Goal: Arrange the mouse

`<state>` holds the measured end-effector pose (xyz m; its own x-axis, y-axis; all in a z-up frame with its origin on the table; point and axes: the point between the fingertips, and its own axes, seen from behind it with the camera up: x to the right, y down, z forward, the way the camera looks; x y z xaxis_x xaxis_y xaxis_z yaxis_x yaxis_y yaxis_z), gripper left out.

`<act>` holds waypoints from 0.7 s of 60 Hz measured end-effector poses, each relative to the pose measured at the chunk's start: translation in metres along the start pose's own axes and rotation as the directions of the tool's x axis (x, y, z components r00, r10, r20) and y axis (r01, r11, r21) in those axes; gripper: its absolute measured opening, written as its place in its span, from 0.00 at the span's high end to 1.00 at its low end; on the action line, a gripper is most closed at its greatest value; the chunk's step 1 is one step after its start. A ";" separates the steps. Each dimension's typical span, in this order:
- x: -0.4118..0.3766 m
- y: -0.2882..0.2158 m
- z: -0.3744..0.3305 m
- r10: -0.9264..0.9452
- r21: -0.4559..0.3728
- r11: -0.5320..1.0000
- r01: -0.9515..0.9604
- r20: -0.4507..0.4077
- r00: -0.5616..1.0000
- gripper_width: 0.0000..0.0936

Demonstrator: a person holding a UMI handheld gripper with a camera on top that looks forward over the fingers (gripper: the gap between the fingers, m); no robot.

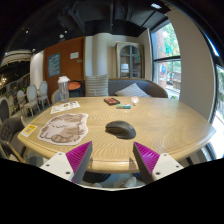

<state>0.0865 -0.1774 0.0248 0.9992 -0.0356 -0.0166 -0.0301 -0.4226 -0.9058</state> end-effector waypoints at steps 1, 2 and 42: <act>0.005 0.000 0.005 -0.006 -0.007 1.000 0.006 -0.012 1.000 0.09; 0.010 0.001 0.010 -0.012 -0.016 1.000 0.012 -0.023 1.000 0.09; 0.103 -0.049 0.199 0.033 -0.249 0.967 -0.055 -0.088 0.996 0.44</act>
<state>0.1961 0.0199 -0.0171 0.9915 -0.1296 -0.0094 -0.0899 -0.6321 -0.7696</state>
